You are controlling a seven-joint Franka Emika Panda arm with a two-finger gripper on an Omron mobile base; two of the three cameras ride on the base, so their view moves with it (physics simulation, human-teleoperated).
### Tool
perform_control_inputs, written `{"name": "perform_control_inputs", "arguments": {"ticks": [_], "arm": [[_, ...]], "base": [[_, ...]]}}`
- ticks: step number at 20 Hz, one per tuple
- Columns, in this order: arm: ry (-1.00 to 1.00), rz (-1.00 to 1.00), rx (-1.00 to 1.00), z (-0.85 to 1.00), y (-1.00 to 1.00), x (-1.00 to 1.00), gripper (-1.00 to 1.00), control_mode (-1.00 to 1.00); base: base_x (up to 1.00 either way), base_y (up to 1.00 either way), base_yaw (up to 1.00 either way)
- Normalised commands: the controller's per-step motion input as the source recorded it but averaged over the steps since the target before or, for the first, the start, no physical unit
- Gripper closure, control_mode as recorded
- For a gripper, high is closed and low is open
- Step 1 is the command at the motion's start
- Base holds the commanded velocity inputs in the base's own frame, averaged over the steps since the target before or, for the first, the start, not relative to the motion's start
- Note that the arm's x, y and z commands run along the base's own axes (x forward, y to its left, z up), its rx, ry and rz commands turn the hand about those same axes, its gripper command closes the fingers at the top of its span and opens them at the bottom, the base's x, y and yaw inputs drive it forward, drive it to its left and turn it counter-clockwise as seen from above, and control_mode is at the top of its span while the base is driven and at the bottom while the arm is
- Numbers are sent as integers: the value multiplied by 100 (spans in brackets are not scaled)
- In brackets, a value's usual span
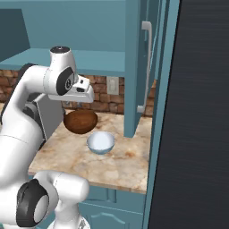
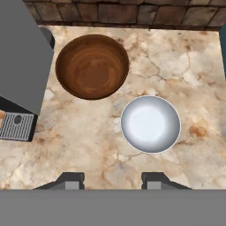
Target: Pick up the bowls on the counter and stack them on top of one another in the open cabinet. Place the smaller bowl on top of the larger bowl.
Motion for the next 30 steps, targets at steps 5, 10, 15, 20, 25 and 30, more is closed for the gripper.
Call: {"name": "perform_control_inputs", "arguments": {"ticks": [5, 10, 15, 20, 25, 30], "arm": [[0, 0, 0, -3, -7, -14, -100, -100], [0, 1, -1, -18, -1, -25, -100, -100], [0, 0, 0, -35, -5, -17, -100, -100], [0, 1, 0, -48, -6, -1, -100, -100], [-1, 1, -1, -47, -3, 15, -100, -100], [-5, 2, -1, -38, -1, 31, -100, -100]], "base": [[0, 0, 0], [0, 0, 0], [0, 0, 0], [0, 0, 0], [0, 0, 0], [0, 0, 0]]}}
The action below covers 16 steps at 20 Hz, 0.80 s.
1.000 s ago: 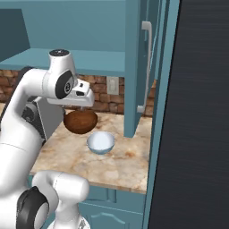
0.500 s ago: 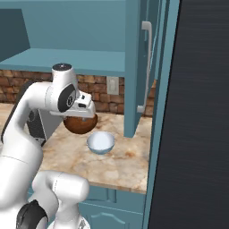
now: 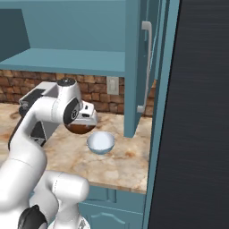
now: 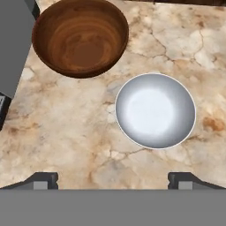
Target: Pick up the bowls on the counter and stack them on top of one another in the open cabinet. Place the smaller bowl on top of the larger bowl.
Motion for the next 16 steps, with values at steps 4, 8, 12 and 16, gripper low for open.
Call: {"name": "perform_control_inputs", "arguments": {"ticks": [4, 8, 12, 16], "arm": [[-11, 4, 0, -35, -5, 30, -100, -100], [-7, 6, -1, -38, -3, 29, -100, -100], [0, 5, -4, -44, -4, 28, -100, -100], [0, 5, -3, -43, -6, 28, -100, -100]], "base": [[0, 0, 0], [0, 0, 0], [0, 0, 0], [0, 0, 0]]}}
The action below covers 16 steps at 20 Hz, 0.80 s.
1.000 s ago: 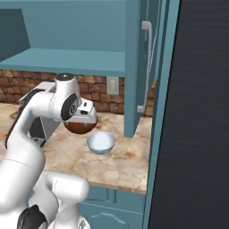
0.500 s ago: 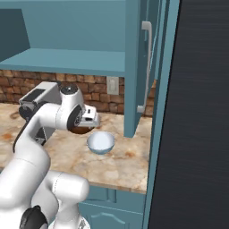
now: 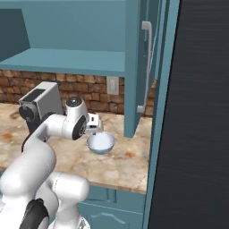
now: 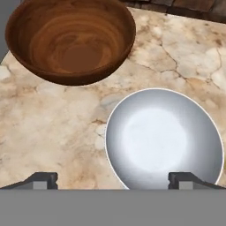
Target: Pick up the bowls on the counter and stack them on top of one another in the open cabinet. Place the smaller bowl on top of the larger bowl.
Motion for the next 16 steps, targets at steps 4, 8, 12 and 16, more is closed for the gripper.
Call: {"name": "perform_control_inputs", "arguments": {"ticks": [4, 8, 12, 16], "arm": [[0, 6, -3, -43, -7, 24, -100, -100], [0, 6, -4, -44, -2, 21, -100, -100], [0, 4, -5, -39, 1, 15, -100, -100], [0, 1, -2, -16, 0, 6, -100, -100]], "base": [[0, 0, 0], [0, 0, 0], [0, 0, 0], [0, 0, 0]]}}
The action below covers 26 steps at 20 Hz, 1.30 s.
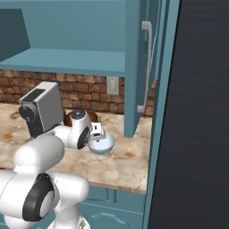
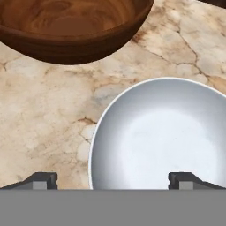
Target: Pick up the bowls on the counter and stack them on top of one another in the open cabinet. Place the smaller bowl on top of the larger bowl.
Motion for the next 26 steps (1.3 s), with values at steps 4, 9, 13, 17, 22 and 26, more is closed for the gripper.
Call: {"name": "perform_control_inputs", "arguments": {"ticks": [4, 9, 13, 17, 22, 26], "arm": [[0, 0, 0, -9, 0, 1, -100, -100], [0, 0, -3, -31, -1, 9, -100, -100], [0, 1, -1, -22, 0, 12, -100, -100], [0, 1, 0, -13, 0, 5, -100, -100], [0, 0, 0, -2, 0, 0, 100, -100], [0, 0, 0, 0, 0, 0, 100, -100]], "base": [[0, 0, 0], [0, 0, 0], [0, 0, 0], [0, 0, 0], [0, 0, 0], [0, 0, 0]]}}
